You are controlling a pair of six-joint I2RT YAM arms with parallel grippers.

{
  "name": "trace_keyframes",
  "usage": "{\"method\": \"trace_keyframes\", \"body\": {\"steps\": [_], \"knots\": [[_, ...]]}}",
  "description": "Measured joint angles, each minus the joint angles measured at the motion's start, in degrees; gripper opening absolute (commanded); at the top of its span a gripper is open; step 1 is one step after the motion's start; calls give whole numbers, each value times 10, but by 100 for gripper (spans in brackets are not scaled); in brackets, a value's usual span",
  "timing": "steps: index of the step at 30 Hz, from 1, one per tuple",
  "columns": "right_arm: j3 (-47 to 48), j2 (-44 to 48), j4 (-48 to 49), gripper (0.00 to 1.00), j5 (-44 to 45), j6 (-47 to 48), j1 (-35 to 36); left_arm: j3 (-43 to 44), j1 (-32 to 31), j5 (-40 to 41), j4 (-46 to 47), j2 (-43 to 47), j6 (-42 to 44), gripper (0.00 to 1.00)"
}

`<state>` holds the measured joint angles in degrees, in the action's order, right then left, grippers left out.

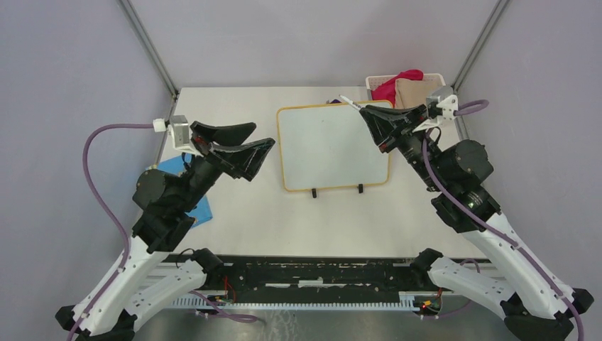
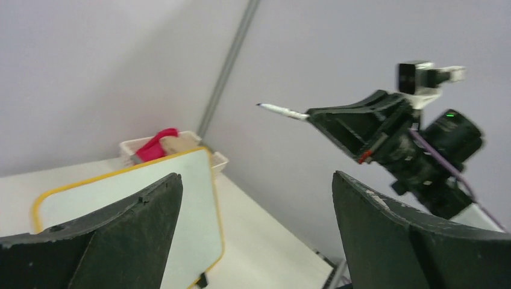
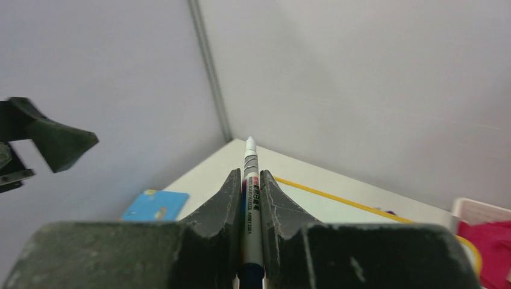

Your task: Write a sentence on the whiteboard

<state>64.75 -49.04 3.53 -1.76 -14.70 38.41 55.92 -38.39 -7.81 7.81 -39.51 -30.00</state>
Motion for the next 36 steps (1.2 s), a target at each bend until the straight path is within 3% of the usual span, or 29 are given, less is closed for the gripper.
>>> {"method": "trace_keyframes", "body": {"steps": [9, 14, 19, 27, 33, 36], "knots": [[-44, -45, 2, 0, 302, 184, 176, -36, 0, 177, -136, -51, 65, 100], [-85, -89, 42, 0, 397, 266, 208, -43, 0, 248, -165, -82, 83, 100], [-111, -100, 64, 0, 400, 292, 204, -43, 0, 272, -149, -91, 115, 100], [-123, -98, 85, 0, 318, 252, 149, -38, 0, 260, -136, -173, 181, 100], [-150, -83, 99, 0, 309, 244, 156, -38, 5, 254, -136, -191, 197, 100], [-173, -71, 106, 0, 319, 252, 173, -38, 36, 215, -130, -203, 192, 100]]}}
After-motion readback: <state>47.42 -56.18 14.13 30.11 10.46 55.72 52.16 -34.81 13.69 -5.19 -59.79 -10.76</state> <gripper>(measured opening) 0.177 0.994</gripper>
